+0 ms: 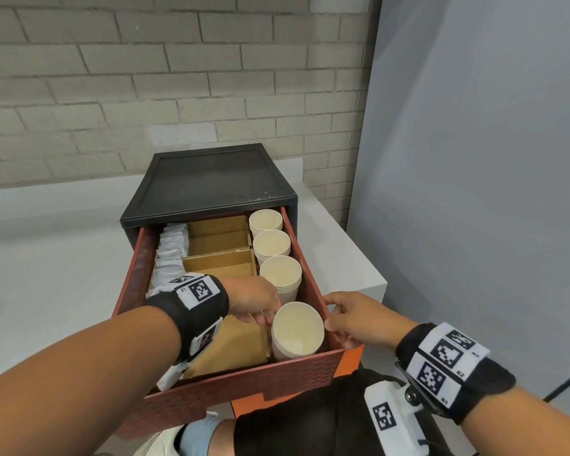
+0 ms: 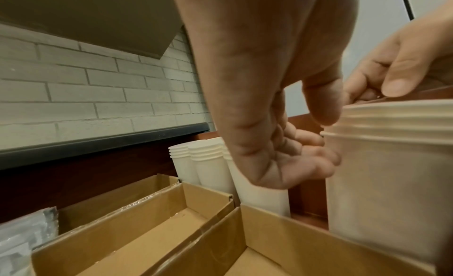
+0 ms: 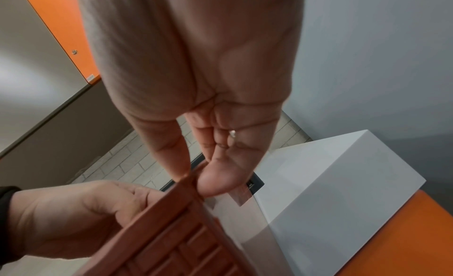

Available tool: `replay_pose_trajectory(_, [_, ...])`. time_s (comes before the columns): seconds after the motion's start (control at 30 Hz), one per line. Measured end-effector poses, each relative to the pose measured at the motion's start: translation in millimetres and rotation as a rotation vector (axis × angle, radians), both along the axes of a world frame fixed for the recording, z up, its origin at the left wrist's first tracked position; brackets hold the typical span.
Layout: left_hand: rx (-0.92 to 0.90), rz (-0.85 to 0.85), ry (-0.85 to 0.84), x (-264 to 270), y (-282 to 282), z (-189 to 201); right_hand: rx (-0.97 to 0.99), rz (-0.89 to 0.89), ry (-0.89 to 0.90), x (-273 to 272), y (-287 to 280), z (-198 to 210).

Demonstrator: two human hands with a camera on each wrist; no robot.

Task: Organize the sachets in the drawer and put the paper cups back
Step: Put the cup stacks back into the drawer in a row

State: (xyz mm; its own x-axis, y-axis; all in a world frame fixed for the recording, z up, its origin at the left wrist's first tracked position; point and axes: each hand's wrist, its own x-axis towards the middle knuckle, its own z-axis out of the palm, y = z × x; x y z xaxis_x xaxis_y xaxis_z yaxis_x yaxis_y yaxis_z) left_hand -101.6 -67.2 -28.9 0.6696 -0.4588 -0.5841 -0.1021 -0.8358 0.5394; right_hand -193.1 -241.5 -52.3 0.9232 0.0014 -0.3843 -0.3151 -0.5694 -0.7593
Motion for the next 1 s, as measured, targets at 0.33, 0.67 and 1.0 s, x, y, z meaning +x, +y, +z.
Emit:
replay_pose_trajectory(0.33, [0.036, 0.071, -0.276, 13.4, 18.2, 32.8, -0.175, -0.028, -0.248, 1.2, 18.0, -11.1])
replay_pose_trajectory(0.67, [0.038, 0.087, -0.348, 9.2, 43.5, 36.2, -0.199, -0.12, -0.306, 21.9, 12.0, 2.8])
replay_pose_trajectory(1.0, [0.079, 0.087, -0.417, 16.4, 60.3, 36.1, -0.165, -0.161, -0.287, 66.1, 8.0, 5.5])
